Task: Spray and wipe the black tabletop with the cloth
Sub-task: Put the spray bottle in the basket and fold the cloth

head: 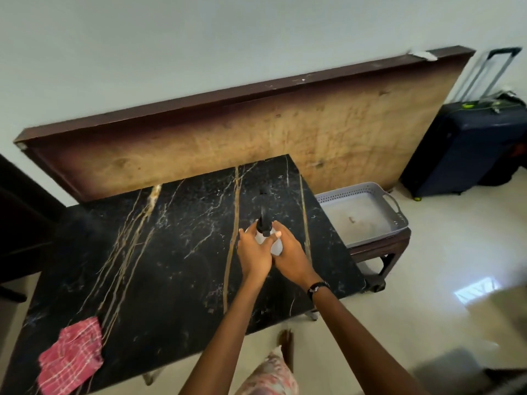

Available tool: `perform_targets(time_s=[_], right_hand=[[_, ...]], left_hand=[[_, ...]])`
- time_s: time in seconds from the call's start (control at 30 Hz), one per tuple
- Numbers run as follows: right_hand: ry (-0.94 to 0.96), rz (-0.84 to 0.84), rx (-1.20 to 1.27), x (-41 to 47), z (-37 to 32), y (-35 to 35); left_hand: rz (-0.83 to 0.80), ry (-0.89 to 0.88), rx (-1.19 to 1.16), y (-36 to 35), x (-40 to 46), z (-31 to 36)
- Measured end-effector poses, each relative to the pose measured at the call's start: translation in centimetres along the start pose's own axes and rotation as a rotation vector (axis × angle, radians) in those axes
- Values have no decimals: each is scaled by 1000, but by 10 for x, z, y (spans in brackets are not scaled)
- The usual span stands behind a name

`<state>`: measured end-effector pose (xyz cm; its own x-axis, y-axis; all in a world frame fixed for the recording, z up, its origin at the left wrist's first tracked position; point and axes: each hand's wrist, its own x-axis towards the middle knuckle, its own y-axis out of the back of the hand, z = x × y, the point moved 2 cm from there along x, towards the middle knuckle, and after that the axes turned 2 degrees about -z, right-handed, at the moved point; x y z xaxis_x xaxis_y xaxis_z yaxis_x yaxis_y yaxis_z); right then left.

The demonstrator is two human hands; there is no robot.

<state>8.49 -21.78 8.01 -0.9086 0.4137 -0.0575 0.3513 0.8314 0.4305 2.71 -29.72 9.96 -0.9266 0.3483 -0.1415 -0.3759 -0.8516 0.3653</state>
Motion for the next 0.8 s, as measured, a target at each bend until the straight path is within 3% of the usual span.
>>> perform_targets(time_s=[0.27, 0.4, 0.6, 0.8], right_hand=[[31, 105, -180, 62, 52, 61], [-44, 128, -131, 82, 74, 91], [-27, 10, -79, 108, 112, 137], [-7, 98, -154, 129, 162, 182]], left_hand=[[-7, 61, 40, -93, 62, 16], [-41, 63, 61, -133, 81, 33], [-68, 95, 73, -184, 94, 52], [-138, 70, 113, -244, 112, 66]])
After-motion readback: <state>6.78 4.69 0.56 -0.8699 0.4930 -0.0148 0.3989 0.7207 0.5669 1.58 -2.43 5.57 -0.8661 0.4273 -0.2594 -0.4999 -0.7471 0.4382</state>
